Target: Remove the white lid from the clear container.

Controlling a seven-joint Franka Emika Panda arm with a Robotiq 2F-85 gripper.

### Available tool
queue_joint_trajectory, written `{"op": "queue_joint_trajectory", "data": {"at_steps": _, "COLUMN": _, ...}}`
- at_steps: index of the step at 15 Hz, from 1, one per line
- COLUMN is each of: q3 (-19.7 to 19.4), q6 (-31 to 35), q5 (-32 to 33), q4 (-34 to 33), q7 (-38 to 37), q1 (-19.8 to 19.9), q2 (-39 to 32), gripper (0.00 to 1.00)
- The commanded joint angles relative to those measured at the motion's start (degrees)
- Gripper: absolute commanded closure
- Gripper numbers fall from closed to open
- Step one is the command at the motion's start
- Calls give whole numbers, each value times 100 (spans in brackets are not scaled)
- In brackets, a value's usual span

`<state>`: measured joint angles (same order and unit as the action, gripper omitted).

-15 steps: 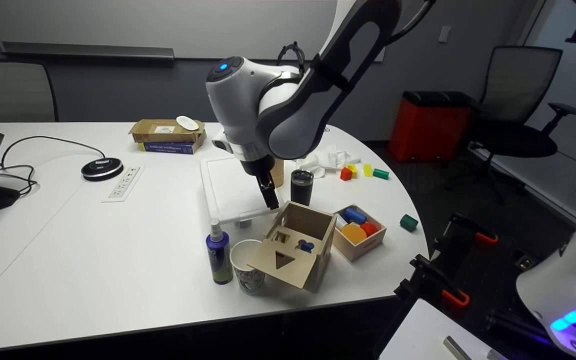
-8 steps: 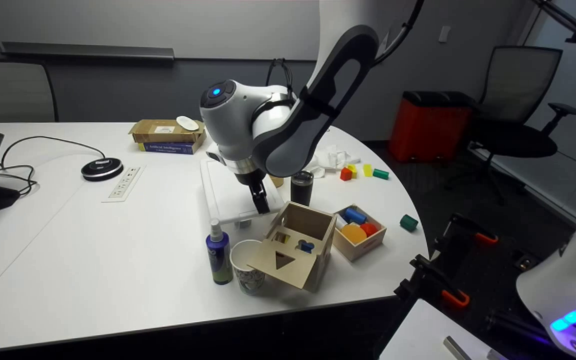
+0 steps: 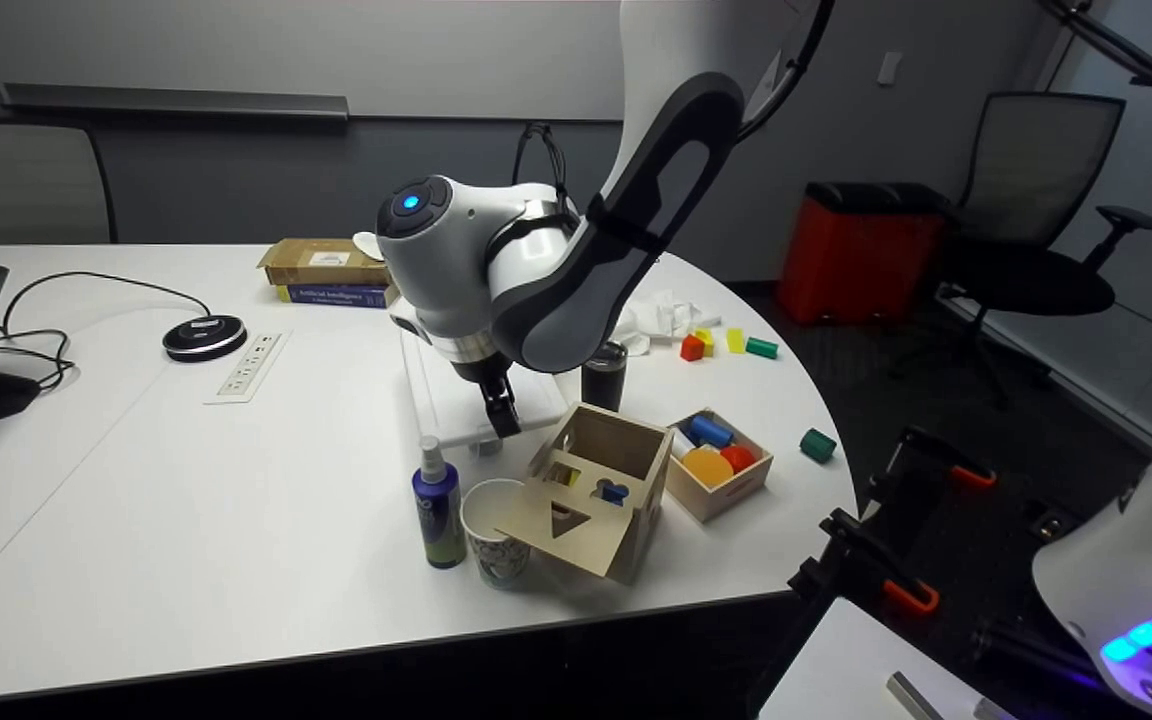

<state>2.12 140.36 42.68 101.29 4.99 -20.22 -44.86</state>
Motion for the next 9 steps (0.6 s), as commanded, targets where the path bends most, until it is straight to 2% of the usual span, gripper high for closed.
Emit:
{"op": "queue_joint_trajectory", "data": {"at_steps": 1, "q3": -202, "q6": 146, "q5": 420, "q4": -186, "q7": -405, "q1": -116, "q2": -111, "gripper": 0}}
{"op": "queue_joint_trajectory", "data": {"at_steps": 9, "q3": -132, "q6": 70, "q5": 736, "q4": -163, "q7": -638, "q1": -11, "q2": -125, "gripper": 0}}
